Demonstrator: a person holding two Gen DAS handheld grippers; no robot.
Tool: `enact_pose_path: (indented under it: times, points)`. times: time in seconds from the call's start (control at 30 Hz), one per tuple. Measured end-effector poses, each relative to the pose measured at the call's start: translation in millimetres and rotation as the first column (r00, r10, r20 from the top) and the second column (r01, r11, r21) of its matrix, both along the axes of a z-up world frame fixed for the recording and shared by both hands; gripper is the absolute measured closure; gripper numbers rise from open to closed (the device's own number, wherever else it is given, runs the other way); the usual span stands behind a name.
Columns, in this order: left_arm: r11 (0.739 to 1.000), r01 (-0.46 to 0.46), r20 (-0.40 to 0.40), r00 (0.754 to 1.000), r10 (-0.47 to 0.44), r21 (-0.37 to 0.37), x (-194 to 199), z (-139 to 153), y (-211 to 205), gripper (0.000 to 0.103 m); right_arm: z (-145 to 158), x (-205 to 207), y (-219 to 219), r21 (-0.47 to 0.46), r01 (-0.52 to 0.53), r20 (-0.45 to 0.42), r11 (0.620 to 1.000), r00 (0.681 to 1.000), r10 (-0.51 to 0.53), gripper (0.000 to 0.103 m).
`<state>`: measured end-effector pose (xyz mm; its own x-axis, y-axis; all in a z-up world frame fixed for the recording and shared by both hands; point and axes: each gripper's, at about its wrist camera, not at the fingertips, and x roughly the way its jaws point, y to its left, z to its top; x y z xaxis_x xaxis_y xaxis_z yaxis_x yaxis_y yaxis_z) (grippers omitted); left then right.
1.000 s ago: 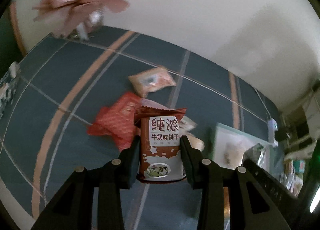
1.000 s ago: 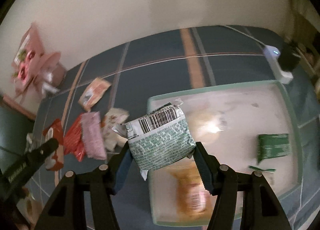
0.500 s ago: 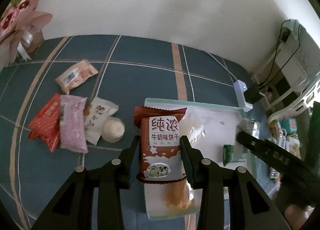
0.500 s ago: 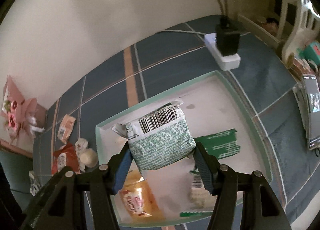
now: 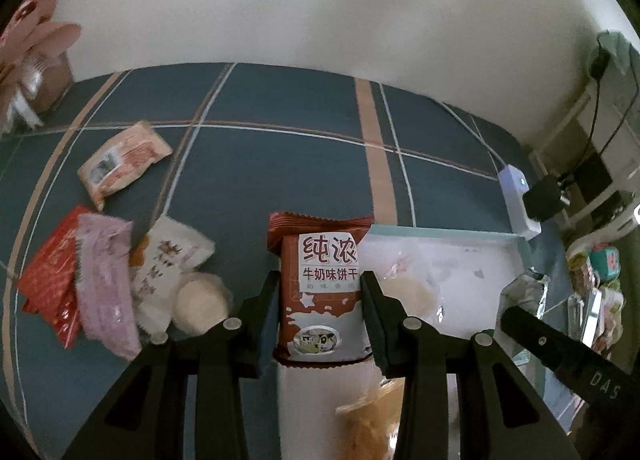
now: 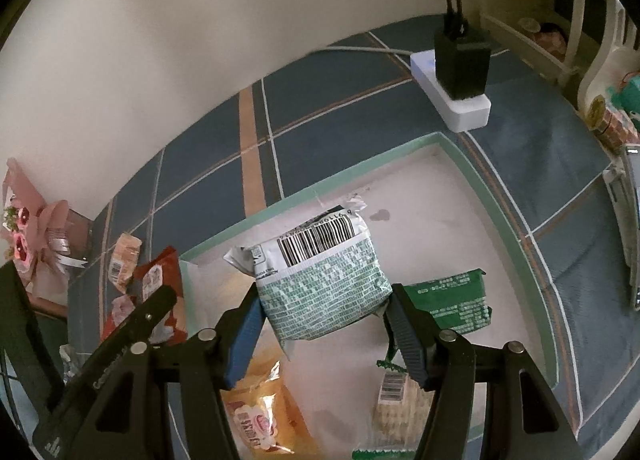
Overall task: Organize snacks
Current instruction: 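Carry red box and green-white packet over the white tray with both tools, then open both tools to drop red box and green-white packet in tray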
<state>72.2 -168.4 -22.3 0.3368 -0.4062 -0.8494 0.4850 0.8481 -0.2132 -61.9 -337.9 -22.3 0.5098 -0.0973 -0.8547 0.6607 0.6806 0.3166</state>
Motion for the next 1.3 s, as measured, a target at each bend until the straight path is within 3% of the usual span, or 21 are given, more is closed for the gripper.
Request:
enact_pose_path:
  times: [0.5,0.63,0.8,0.97,1.2,1.3]
  points:
    - [0.998,0.066,-0.043,0.997,-0.066,-0.016,-12.4,-10.3,-28.8,0.062,-13.9,2.3,-1.0,-0.007,0.013,-0.045,1.000,0.999,-0.014,0.037]
    - [0.998,0.059,-0.053,0.997,-0.059,-0.014,-11.6,-3.3,-23.3,0.045,-10.1,2.8,-0.5,-0.021,0.010,-0.054,1.000,0.998,-0.011,0.036]
    - [1.000,0.029,-0.093,0.995,-0.029,0.003,-9.1,2.7,-14.5,0.040,-6.5,3.7,2.1,-0.033,0.009,-0.088,0.999,0.996,-0.012,0.035]
    - [0.996,-0.037,-0.075,0.996,0.043,0.077,-6.6,8.4,0.3,0.020,-3.4,6.7,8.2,-0.070,-0.003,-0.148,0.998,0.989,-0.007,0.018]
    - [0.979,-0.102,-0.030,0.994,0.109,0.176,-2.8,6.6,20.2,0.009,-1.8,11.4,18.5,-0.100,-0.042,-0.183,0.994,0.983,0.023,0.015]
    - [0.971,-0.129,-0.016,0.991,0.135,0.202,-1.9,4.5,26.2,0.005,-1.2,13.2,23.9,-0.115,-0.054,-0.193,0.992,0.981,0.031,0.001]
